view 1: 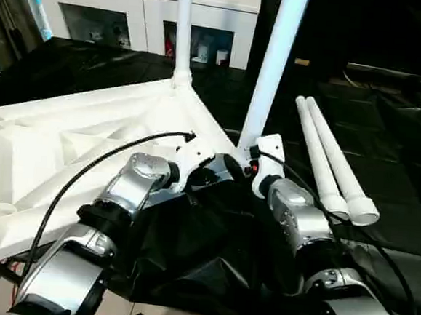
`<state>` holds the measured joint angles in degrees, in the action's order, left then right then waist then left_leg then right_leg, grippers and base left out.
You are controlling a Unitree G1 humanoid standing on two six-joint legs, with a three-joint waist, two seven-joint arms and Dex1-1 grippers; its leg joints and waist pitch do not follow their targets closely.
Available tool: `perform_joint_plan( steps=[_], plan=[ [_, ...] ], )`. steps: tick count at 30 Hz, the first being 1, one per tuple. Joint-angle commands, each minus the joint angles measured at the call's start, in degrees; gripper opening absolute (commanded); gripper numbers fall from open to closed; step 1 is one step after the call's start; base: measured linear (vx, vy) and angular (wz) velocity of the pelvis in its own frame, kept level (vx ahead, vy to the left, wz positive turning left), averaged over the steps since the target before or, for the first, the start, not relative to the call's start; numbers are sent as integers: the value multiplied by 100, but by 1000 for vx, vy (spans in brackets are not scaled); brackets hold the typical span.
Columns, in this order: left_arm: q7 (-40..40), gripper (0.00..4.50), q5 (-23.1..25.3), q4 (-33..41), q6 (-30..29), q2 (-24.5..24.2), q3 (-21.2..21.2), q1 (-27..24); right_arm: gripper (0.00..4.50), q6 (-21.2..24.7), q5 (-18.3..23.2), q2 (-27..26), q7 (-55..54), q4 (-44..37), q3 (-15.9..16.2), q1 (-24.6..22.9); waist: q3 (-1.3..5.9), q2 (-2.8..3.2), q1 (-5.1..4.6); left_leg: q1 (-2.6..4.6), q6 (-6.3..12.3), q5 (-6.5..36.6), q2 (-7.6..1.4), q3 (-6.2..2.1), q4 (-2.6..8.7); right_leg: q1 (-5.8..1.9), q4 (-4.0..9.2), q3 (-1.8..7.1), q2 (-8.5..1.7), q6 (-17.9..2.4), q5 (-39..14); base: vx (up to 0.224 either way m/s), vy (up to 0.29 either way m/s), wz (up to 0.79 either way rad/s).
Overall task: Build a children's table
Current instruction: Rotate leg to tighten
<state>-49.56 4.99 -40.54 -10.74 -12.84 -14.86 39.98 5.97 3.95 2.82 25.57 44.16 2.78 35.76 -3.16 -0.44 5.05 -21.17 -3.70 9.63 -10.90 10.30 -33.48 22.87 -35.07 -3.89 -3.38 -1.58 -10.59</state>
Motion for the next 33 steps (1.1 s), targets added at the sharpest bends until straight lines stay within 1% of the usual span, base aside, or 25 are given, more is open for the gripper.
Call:
perform_joint_plan(
  steps=[1,2,3,4,7,8,11,13,15,17,18,19,20,21,22,23,25,26,28,29,32,33],
  plan=[
    [-438,0,-329,428,453,179,-146,-111,401,28,0,-89,885,-228,599,-114,385,-20,18,62,181,1080,-245,-91,373,-314,424,307,-531,-1053,-1108,0,0,0],
    [-656,0,-362,541,495,75,-190,-203,401,61,62,83,1279,-429,687,-194,387,-32,23,55,234,1042,-246,-86,367,-319,418,308,-531,-1065,-1026,0,0,0],
    [-810,0,-382,625,520,-2,-217,-267,401,112,129,211,1569,-581,724,-250,390,-33,40,49,286,988,-245,-80,358,-329,411,311,-525,-1058,-937,0,0,0],
    [-881,0,-393,666,525,-37,-228,-295,401,145,165,270,1705,-654,734,-277,392,-32,33,49,327,956,-245,-78,357,-322,403,312,-522,-1088,-883,0,0,0],
    [-1337,0,-414,893,612,-303,-336,-465,401,279,328,682,2502,-1117,810,-445,379,-29,54,53,334,1029,-263,-79,365,-323,418,301,-518,-1084,-1050,0,0,0],
    [-1520,0,-436,974,623,-413,-362,-526,401,318,368,889,2832,-1325,871,-523,379,-24,67,63,334,1045,-272,-76,364,-311,419,303,-519,-1079,-1069,0,0,0],
    [-1809,0,-461,1130,630,-604,-395,-634,401,412,457,1255,3376,-1716,997,-678,367,-31,105,73,319,1142,-281,-73,372,-289,430,299,-506,-1036,-1243,0,0,0],
    [-2051,0,-473,1301,646,-771,-400,-739,401,573,556,1583,3854,-2100,1089,-833,359,-33,141,75,292,1188,-283,-79,380,-286,443,299,-515,-980,-1431,0,0,0],
    [-2238,0,-507,1386,665,-883,-407,-803,401,685,604,1770,4136,-2339,1165,-933,364,-38,159,77,305,1175,-289,-78,377,-282,447,303,-517,-961,-1429,0,0,0],
    [-2317,0,-531,1430,666,-924,-410,-831,401,726,615,1812,4204,-2410,1182,-962,360,-42,160,75,289,1195,-276,-72,375,-262,452,301,-510,-953,-1517,0,0,0],
    [-2545,0,-619,1597,626,-1034,-424,-914,401,857,662,1835,4267,-2522,1175,-1002,356,-42,164,73,255,1230,-281,-83,382,-266,456,300,-519,-946,-1618,0,0,0],
    [-2563,0,-626,1610,622,-1043,-425,-920,376,867,666,1835,4269,-2529,1174,-1004,360,-39,168,74,252,1229,-281,-82,380,-263,456,302,-517,-933,-1619,0,0,0],
    [-2616,0,-649,1654,600,-1069,-429,-942,369,897,680,1830,4270,-2545,1169,-1010,364,-37,160,74,247,1199,-282,-83,381,-259,450,303,-517,-947,-1559,0,0,0],
    [-2645,0,-659,1679,589,-1086,-435,-957,369,929,687,1831,4283,-2558,1184,-1017,366,-65,156,71,252,1179,-276,-77,376,-262,449,301,-512,-956,-1532,0,0,0],
    [-2652,0,-660,1693,585,-1094,-438,-967,369,929,664,1824,4276,-2561,1209,-1024,362,-48,158,73,248,1179,-274,-80,378,-256,450,298,-512,-965,-1549,0,0,0],
    [-2648,0,-657,1701,585,-1098,-440,-976,365,935,643,1803,4256,-2555,1229,-1028,363,-49,156,78,238,1183,-279,-82,381,-254,445,298,-514,-965,-1546,0,0,0],
    [-2625,0,-660,1718,565,-1087,-424,-992,335,1007,639,1779,4217,-2607,1265,-1049,360,-53,151,72,223,1173,-270,-81,380,-259,450,300,-512,-951,-1556,0,0,0],
    [-2584,0,-658,1708,548,-1052,-396,-991,329,1056,648,1763,4184,-2627,1277,-1058,361,-43,150,71,217,1157,-266,-79,377,-261,456,302,-514,-940,-1558,0,0,0],
    [-2557,0,-663,1697,546,-1029,-379,-987,317,1055,633,1737,4127,-2613,1275,-1067,364,-47,152,78,207,1155,-265,-79,375,-255,454,301,-509,-940,-1551,0,0,0],
    [-2507,0,-689,1679,515,-984,-356,-971,295,1100,603,1699,4047,-2598,1258,-1091,365,-50,150,75,205,1144,-265,-77,375,-260,450,304,-513,-943,-1536,0,0,0],
    [-2368,0,-678,1631,491,-918,-328,-933,284,1090,544,1655,3931,-2561,1255,-1132,355,-47,152,79,193,1187,-267,-81,381,-253,462,302,-512,-917,-1598,0,0,0],
    [-2164,0,-659,1513,444,-815,-277,-864,276,1076,490,1523,3624,-2393,1185,-1133,353,-52,143,78,177,1212,-264,-78,381,-249,468,306,-516,-903,-1662,0,0,0]
  ],
)
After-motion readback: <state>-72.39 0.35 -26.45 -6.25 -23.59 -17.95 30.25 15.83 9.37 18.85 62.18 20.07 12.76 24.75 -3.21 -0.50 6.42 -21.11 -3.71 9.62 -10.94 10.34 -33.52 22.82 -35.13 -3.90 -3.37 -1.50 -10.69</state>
